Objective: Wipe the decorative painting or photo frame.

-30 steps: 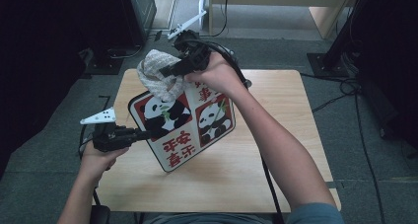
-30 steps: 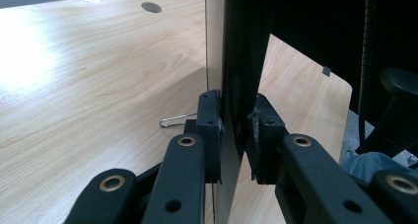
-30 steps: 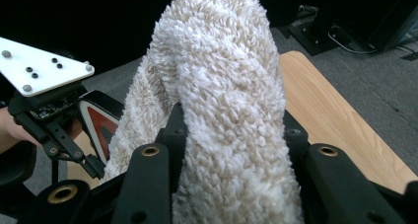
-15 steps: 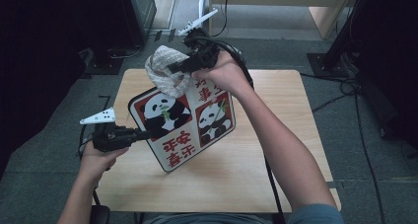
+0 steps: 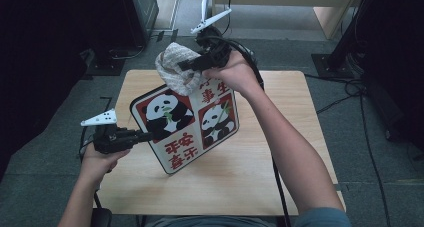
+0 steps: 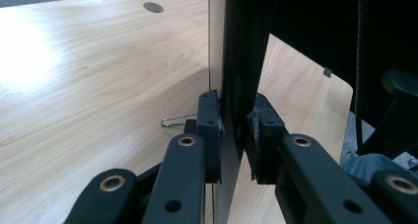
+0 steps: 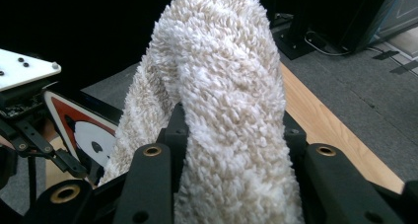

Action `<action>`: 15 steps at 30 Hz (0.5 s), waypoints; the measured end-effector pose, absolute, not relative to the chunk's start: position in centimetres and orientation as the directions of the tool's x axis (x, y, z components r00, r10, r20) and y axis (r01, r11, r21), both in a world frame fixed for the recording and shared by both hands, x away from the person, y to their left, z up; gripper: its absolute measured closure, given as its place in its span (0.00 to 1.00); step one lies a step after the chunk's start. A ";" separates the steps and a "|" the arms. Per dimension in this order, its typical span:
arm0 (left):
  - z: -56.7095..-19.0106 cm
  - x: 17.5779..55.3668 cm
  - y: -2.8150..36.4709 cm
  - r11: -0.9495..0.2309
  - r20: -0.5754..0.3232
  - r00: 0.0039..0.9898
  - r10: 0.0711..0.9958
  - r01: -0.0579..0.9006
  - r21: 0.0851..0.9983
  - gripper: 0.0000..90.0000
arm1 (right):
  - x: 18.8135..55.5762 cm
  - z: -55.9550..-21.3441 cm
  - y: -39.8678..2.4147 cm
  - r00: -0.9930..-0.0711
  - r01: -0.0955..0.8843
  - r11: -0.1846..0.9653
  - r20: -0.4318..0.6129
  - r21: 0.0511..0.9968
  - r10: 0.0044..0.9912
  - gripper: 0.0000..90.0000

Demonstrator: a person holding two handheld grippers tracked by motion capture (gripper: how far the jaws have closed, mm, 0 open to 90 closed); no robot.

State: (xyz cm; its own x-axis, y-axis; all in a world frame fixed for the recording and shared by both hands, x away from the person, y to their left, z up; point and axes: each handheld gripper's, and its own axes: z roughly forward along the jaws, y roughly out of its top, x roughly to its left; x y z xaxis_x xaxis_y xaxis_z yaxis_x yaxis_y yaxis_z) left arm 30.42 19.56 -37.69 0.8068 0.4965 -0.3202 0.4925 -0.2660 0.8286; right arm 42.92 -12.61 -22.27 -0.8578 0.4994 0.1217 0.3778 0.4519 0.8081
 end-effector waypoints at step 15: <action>-37.7 30.5 19.6 -0.266 -0.318 0.806 0.500 0.492 0.829 0.87 | 43.9 -22.0 -15.3 -0.821 0.409 0.434 0.117 0.803 0.559 0.70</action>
State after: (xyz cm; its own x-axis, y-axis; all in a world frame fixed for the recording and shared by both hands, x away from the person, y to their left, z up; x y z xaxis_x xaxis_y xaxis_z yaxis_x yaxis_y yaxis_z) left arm 30.46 19.64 -37.70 0.8058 0.4997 -0.3177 0.4919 -0.2662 0.8289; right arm 43.92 -15.30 -22.04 -0.8213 0.5585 0.1166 0.4090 0.4337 0.8029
